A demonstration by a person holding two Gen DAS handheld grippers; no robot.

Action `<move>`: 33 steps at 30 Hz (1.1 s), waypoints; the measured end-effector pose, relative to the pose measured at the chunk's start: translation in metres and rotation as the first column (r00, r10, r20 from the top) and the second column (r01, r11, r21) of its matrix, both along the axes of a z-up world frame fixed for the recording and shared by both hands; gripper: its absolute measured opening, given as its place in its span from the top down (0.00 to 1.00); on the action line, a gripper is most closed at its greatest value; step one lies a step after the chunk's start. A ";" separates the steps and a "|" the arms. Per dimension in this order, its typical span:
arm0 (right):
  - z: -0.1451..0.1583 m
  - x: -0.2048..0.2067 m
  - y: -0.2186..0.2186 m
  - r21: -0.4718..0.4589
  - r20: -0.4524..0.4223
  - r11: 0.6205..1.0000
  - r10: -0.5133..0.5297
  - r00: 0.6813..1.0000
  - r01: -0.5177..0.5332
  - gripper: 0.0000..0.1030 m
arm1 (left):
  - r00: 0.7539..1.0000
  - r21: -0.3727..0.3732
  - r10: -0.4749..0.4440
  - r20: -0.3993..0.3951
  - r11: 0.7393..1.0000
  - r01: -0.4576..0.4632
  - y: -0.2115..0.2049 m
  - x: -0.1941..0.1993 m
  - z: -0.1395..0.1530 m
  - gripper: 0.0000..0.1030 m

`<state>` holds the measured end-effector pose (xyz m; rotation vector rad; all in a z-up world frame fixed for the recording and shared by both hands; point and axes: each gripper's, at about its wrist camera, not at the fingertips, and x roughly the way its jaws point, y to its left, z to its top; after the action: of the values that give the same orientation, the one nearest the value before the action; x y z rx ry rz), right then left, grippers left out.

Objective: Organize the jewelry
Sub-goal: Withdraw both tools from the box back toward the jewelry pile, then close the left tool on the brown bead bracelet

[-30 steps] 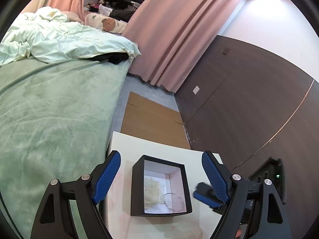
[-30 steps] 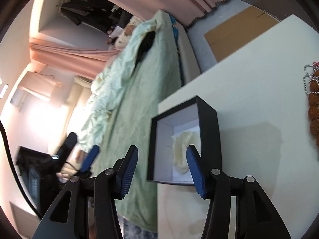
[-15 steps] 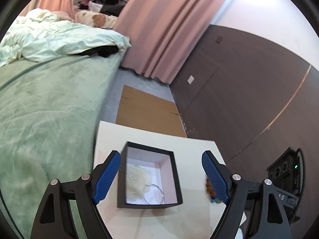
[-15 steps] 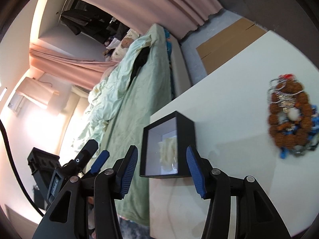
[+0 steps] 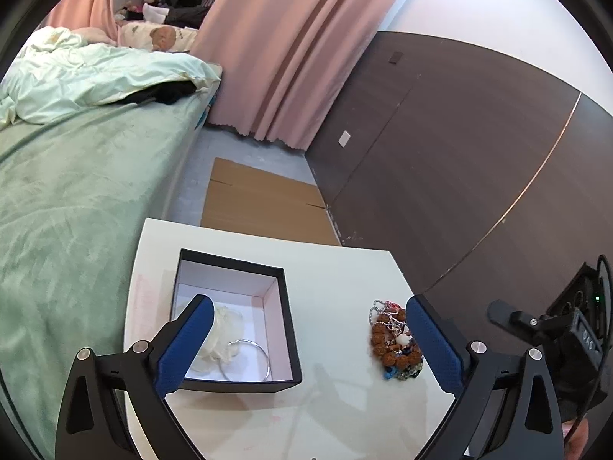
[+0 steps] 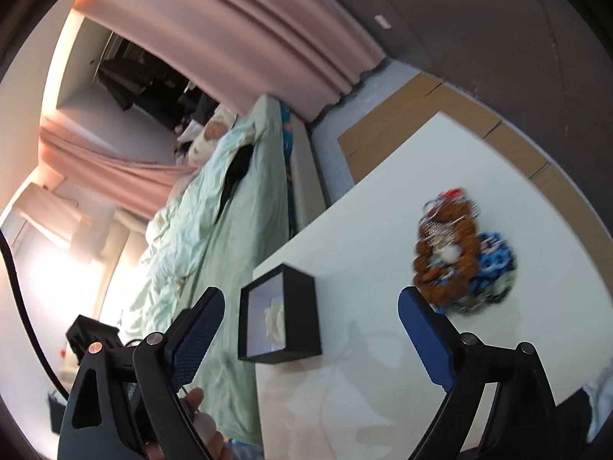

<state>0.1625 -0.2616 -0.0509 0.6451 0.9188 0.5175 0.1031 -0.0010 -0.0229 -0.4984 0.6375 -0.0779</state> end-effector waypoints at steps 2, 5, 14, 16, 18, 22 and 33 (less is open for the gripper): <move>0.001 -0.001 -0.013 -0.002 -0.003 1.000 -0.021 1.000 0.021 0.10 | 1.000 0.003 -0.003 -0.001 1.000 0.003 -0.006 0.002 -0.001 0.00; 0.001 -0.001 -0.028 -0.011 -0.009 0.998 -0.057 0.998 0.057 0.10 | 1.000 0.018 -0.031 -0.006 0.999 0.031 -0.020 0.007 -0.005 0.01; -0.001 -0.001 -0.070 -0.030 -0.045 0.988 -0.154 0.987 0.152 0.10 | 0.992 0.101 -0.120 -0.035 0.987 0.123 -0.067 0.017 -0.014 0.00; 0.000 -0.001 -0.076 -0.042 -0.048 0.985 -0.166 0.985 0.164 0.10 | 0.990 0.120 -0.135 -0.039 0.983 0.139 -0.075 0.018 -0.016 0.01; 0.000 -0.001 -0.082 -0.056 -0.053 0.984 -0.171 0.984 0.168 0.10 | 0.987 0.128 -0.156 -0.038 0.979 0.160 -0.084 0.019 -0.018 0.01; -0.003 0.001 -0.094 -0.091 -0.077 0.982 -0.173 0.982 0.166 0.10 | 0.981 0.147 -0.190 -0.047 0.970 0.195 -0.098 0.022 -0.022 0.01; -0.026 0.010 -0.120 -0.071 -0.168 0.982 -0.184 0.969 0.174 0.10 | 0.958 0.158 -0.261 -0.121 0.947 0.278 -0.130 0.041 -0.045 0.24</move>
<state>0.1729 -0.3817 -0.0764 0.7230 1.0241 0.2758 0.1440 -0.1312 -0.0680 -0.2448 0.7994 -0.2564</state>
